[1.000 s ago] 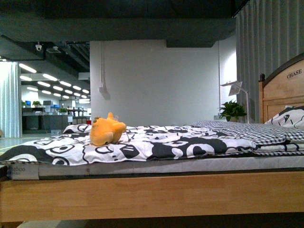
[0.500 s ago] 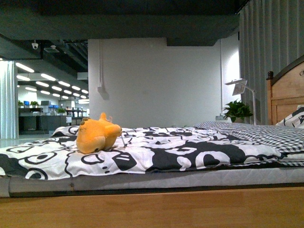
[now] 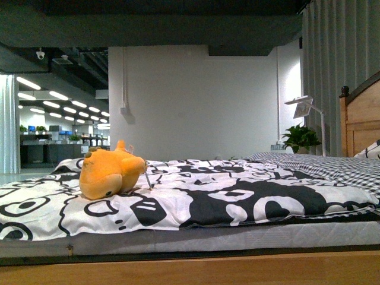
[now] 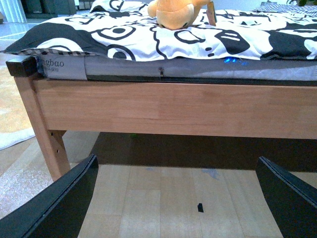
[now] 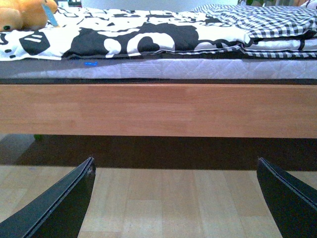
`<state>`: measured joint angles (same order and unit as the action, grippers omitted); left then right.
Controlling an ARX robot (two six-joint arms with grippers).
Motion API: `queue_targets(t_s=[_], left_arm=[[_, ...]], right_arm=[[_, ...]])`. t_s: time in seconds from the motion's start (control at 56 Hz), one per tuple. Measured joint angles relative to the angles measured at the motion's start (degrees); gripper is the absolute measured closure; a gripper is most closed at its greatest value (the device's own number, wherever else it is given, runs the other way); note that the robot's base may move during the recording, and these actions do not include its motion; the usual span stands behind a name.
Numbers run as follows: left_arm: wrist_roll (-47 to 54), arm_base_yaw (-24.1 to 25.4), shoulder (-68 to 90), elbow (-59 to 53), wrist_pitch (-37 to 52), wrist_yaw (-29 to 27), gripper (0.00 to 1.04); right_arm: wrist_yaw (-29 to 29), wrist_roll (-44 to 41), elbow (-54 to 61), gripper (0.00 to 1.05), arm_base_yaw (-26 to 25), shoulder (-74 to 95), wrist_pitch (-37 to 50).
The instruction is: Put away toys
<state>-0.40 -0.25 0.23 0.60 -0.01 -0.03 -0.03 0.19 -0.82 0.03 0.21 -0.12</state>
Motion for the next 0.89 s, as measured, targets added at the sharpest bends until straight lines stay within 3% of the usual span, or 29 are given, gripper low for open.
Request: queue_targets(t_s=[0.893], left_arm=[[0.0, 0.0, 0.0, 0.0, 0.0, 0.0, 0.06]], right_arm=[[0.0, 0.0, 0.0, 0.07, 0.0, 0.0, 0.0]])
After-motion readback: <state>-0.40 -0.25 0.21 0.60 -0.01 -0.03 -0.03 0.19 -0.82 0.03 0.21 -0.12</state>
